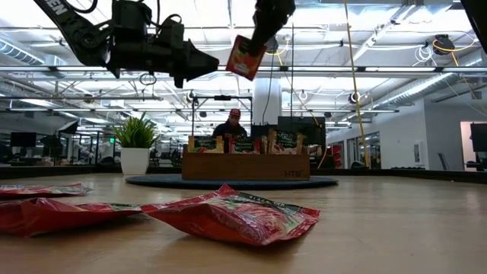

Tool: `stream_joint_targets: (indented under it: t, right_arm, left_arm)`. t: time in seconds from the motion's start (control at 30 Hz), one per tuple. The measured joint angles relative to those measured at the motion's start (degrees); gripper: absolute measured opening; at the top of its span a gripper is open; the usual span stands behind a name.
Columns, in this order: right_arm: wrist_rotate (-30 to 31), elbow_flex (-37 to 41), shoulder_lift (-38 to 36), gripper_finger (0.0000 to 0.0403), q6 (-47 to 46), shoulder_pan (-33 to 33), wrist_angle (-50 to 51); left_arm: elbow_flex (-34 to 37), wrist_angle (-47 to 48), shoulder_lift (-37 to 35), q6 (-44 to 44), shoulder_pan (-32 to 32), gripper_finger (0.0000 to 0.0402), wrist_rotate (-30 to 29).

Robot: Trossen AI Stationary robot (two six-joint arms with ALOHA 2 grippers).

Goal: Pick & Place Tea
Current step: Put the red tea bag into the middle section of the wooden organizer

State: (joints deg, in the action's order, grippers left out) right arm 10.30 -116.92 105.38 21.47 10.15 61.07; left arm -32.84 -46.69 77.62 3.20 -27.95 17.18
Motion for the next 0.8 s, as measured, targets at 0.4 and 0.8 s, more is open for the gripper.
stream_joint_targets:
  t: [0.4,0.8]
  right_arm:
    - [-10.54,2.36,9.51,0.0,-0.45,4.73,1.98]
    - [-10.48,2.38,17.31,0.0,0.7,5.64,1.88]
  left_arm:
    - [0.0,0.21,0.0,-0.17,-0.17,0.0115,-10.22]
    - [0.0,2.94,0.0,-1.99,-0.3,0.0115,-10.45]
